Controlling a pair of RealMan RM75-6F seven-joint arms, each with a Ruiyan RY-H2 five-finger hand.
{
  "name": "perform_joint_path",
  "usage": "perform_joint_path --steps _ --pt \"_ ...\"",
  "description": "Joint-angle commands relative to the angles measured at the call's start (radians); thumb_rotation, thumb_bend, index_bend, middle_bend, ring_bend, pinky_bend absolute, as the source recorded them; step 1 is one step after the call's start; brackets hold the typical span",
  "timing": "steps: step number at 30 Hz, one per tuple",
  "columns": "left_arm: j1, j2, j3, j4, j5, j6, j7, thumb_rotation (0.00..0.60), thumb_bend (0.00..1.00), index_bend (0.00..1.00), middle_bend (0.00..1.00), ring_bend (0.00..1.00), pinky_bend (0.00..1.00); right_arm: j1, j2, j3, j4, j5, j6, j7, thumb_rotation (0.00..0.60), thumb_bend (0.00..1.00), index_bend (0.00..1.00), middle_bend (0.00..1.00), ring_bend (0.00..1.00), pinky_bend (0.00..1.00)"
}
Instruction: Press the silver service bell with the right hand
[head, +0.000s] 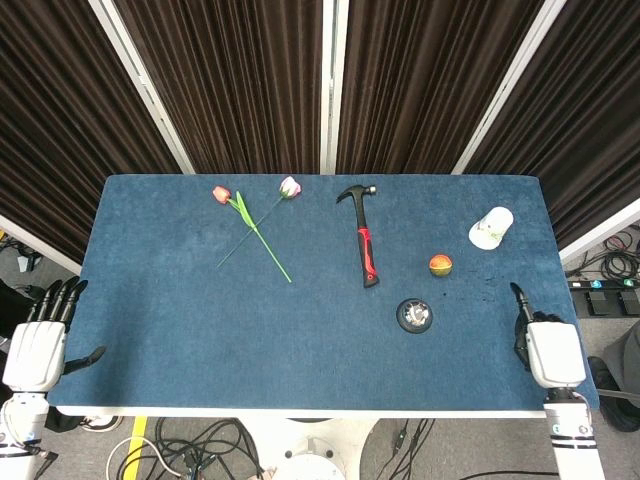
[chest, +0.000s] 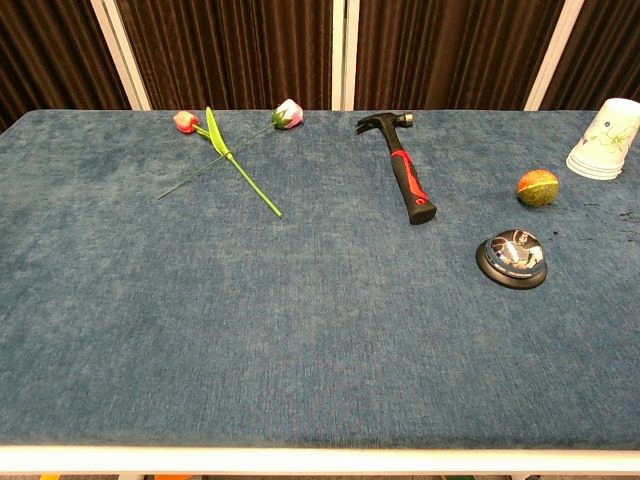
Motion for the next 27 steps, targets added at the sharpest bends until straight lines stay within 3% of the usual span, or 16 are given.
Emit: perform_joint_path --steps 1,7,15,27 --pt "-0.001 -0.001 0.0 0.003 -0.001 -0.002 0.001 0.6 0.11 0.09 0.05 0.0 0.14 0.015 -0.03 -0.018 0.025 -0.01 -0.032 -0.022 0.6 1.0 0.02 0.87 0.77 0.7" --pt "0.0 -0.004 0.002 0.012 -0.011 -0.011 -0.003 0.6 0.11 0.09 0.05 0.0 0.14 0.062 -0.093 -0.045 0.048 -0.015 -0.128 -0.094 0.6 1.0 0.02 0.87 0.79 0.71" --pt "0.002 0.0 0.002 0.024 -0.015 -0.014 -0.02 0.6 0.11 0.09 0.05 0.0 0.14 0.111 -0.16 -0.042 0.06 0.049 -0.232 -0.211 0.6 1.0 0.01 0.88 0.79 0.7" --pt "0.004 0.002 0.002 0.036 -0.019 -0.016 -0.035 0.6 0.11 0.09 0.05 0.0 0.14 0.146 -0.198 -0.045 0.065 0.089 -0.279 -0.274 0.6 1.0 0.01 0.88 0.79 0.71"
